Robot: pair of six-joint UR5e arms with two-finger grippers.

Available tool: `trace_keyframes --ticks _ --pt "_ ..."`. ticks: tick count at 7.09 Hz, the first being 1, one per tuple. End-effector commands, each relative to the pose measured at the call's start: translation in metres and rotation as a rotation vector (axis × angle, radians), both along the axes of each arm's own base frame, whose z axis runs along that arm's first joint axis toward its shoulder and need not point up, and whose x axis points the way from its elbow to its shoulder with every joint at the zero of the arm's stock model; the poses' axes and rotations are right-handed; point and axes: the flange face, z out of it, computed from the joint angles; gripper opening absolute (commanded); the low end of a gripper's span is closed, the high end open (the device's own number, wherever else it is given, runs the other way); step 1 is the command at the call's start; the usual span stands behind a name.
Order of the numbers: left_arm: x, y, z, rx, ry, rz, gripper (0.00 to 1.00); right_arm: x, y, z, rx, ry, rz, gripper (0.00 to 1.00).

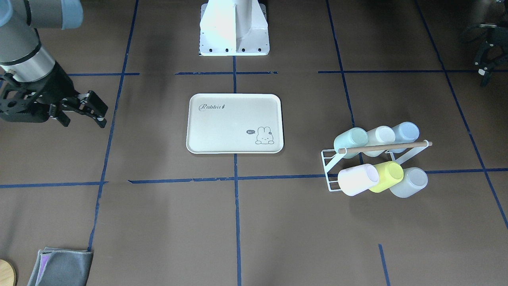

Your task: Pick up and place green cup on tray

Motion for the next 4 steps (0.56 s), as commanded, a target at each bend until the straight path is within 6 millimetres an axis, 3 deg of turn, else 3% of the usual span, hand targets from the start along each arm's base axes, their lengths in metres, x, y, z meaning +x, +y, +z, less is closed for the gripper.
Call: trace_keyframes --ticks 1,2,4 --pt "0.016 0.026 -0.028 0.129 -0.149 0.081 1.00 0.044 -0.004 0.042 0.042 0.065 -0.037 1.00" --pt "0.041 0.029 -0.043 0.161 -0.136 0.126 1.00 0.063 -0.005 0.058 0.048 0.065 -0.068 1.00" --pt "0.099 0.043 -0.047 0.274 -0.359 0.218 1.00 0.106 -0.006 0.105 0.054 0.083 -0.122 1.00"
